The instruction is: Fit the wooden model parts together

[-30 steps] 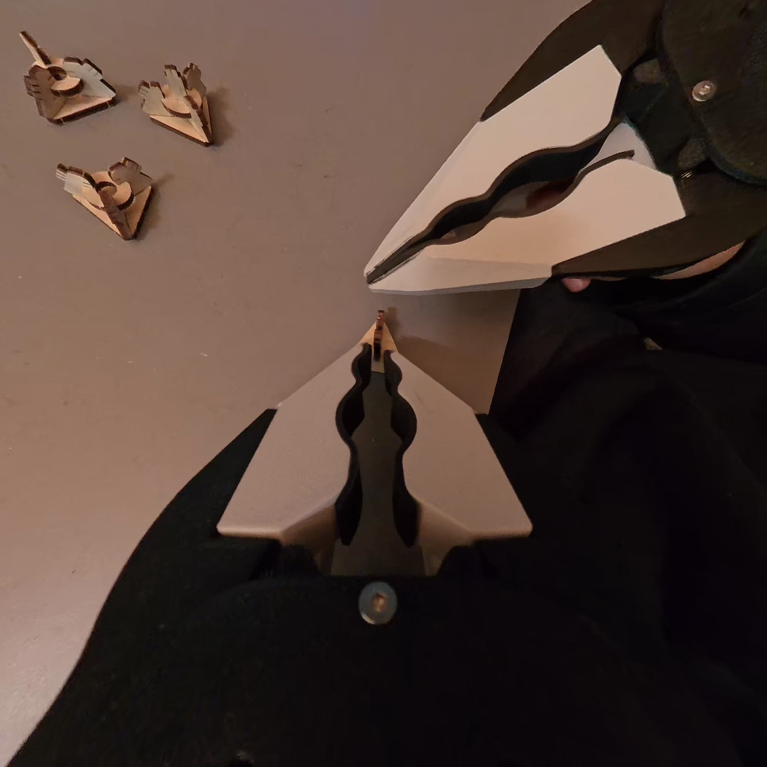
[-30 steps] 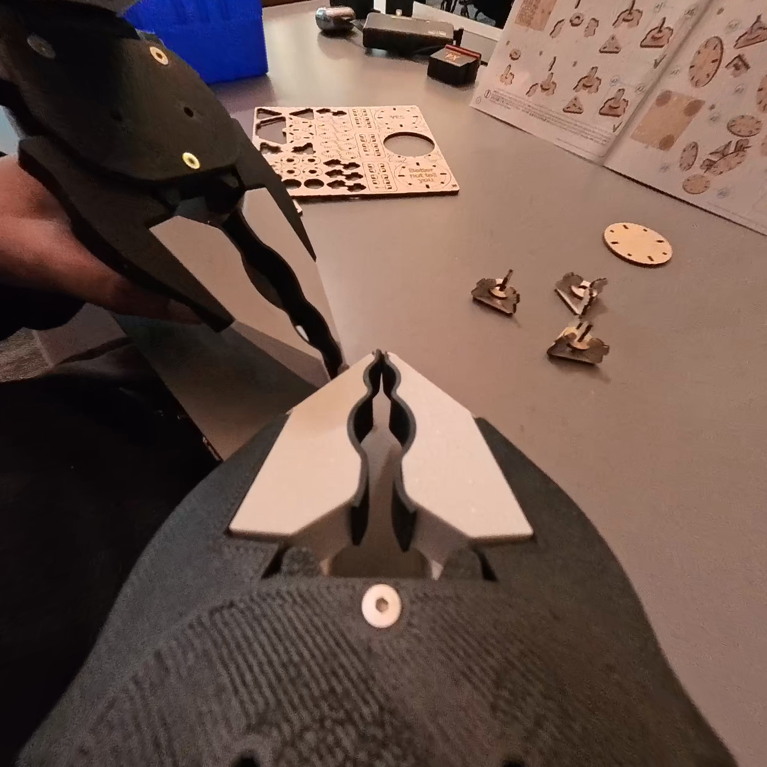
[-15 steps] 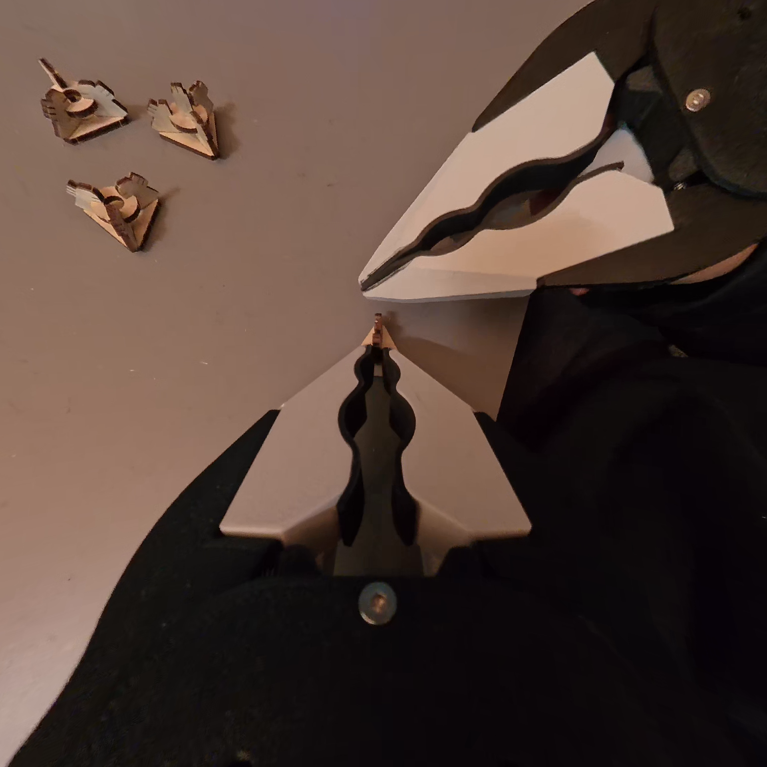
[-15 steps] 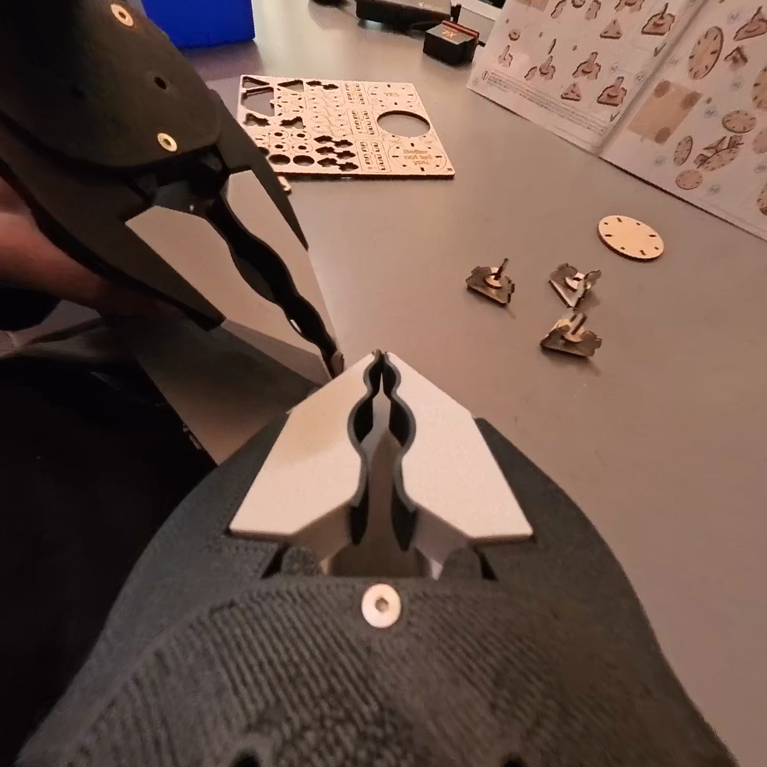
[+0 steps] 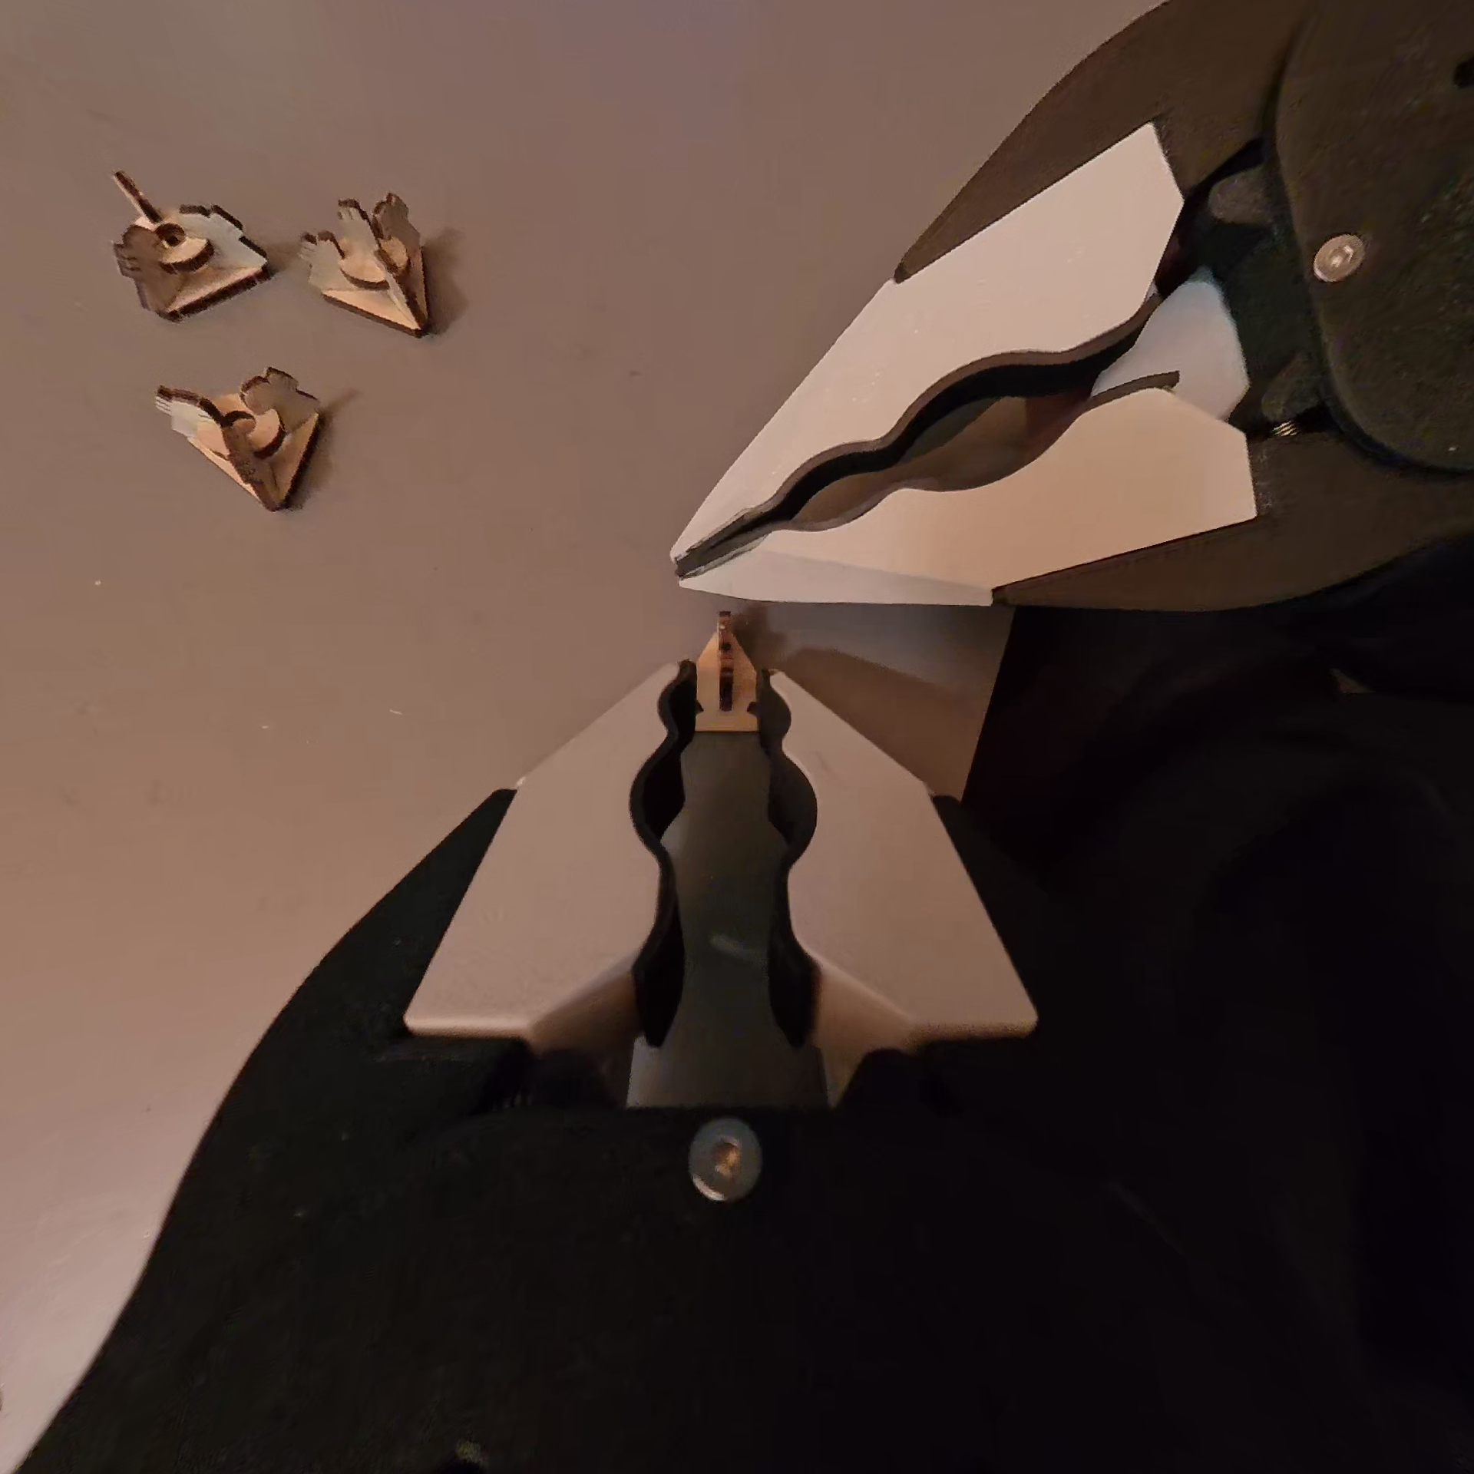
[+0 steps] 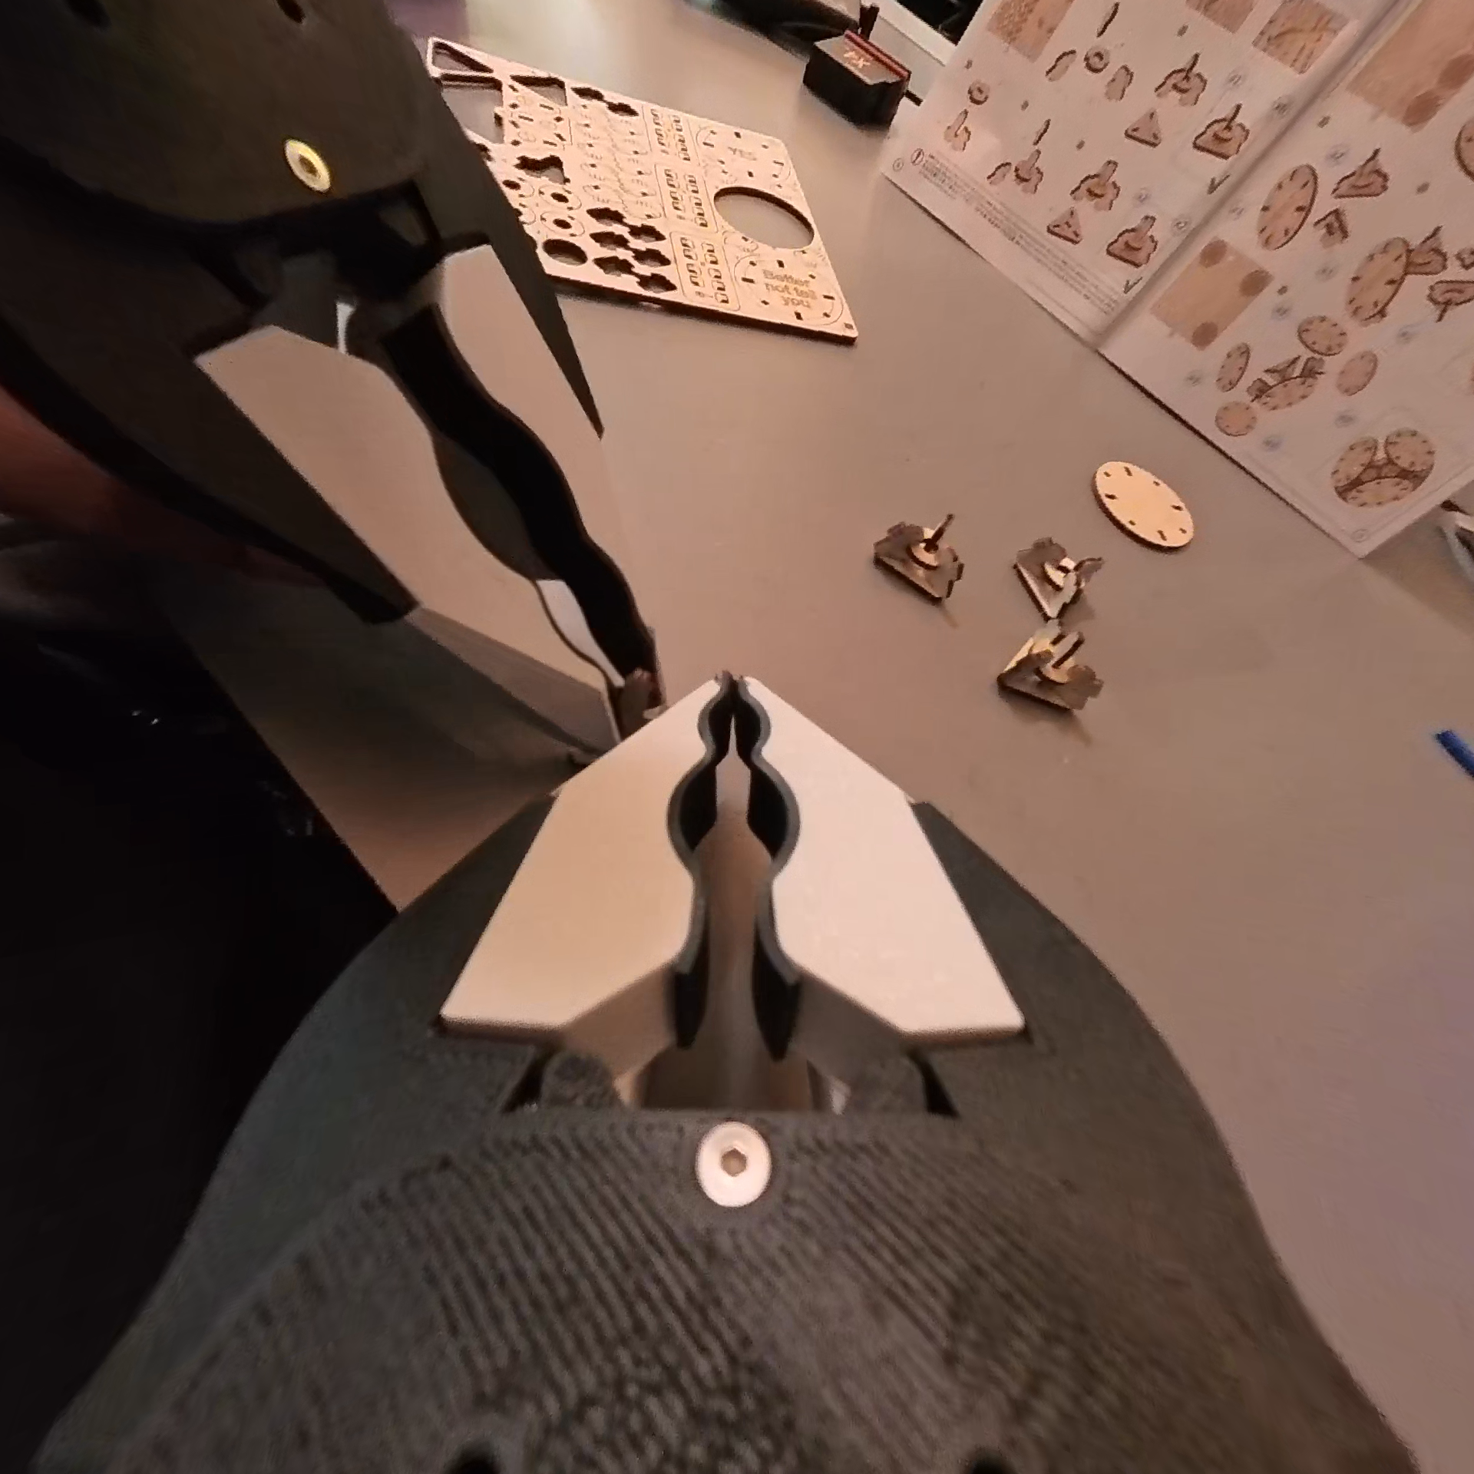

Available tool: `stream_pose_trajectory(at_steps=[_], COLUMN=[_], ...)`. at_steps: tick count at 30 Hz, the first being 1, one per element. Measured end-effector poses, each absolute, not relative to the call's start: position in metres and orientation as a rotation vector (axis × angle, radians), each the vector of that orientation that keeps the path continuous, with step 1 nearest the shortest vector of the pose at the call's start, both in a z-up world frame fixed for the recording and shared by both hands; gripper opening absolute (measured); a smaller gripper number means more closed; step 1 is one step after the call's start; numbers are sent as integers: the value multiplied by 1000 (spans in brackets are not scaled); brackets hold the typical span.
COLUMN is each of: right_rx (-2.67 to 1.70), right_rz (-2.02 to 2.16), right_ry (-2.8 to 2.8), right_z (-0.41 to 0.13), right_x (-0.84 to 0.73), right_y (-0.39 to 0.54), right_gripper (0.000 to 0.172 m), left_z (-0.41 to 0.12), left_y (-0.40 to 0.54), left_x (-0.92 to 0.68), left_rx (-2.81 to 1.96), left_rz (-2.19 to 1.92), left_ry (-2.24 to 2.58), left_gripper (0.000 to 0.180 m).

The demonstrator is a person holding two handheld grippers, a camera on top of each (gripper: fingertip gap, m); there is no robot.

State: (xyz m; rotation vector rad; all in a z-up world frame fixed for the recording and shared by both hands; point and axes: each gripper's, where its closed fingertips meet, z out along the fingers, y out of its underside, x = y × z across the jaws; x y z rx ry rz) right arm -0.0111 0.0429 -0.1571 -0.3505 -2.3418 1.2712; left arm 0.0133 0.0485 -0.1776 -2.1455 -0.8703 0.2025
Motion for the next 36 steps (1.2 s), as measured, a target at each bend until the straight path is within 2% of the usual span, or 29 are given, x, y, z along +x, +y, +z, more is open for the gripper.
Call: stream_pose_trajectory(at_steps=[6,11,18,24,29,36], right_rx=[-360,-337,-212,96,450,485], right_rz=[1260,1254,1182,1003,746,787], right_ry=[-2335,-2336,-2270,-2170,-1843,-1776], right_z=[-157,-157,-151,-153,-146,-131], right_x=[-12,-12,-18,-23,-31,-22], right_y=[44,45,49,43,36,23], right_gripper=[0,4,0,0,0,0], left_z=[-176,-177,-177,-177,-177,-177], left_y=[47,48,47,47,47,47], left_x=[11,11,11,11,11,11], left_rx=[-2129,-2130,-2124,-2122,-2122,-2118], left_rz=[205,200,183,182,182,171], left_ry=[-882,-882,-891,-895,-896,-899], left_gripper=[2,3,3,3,3,3])
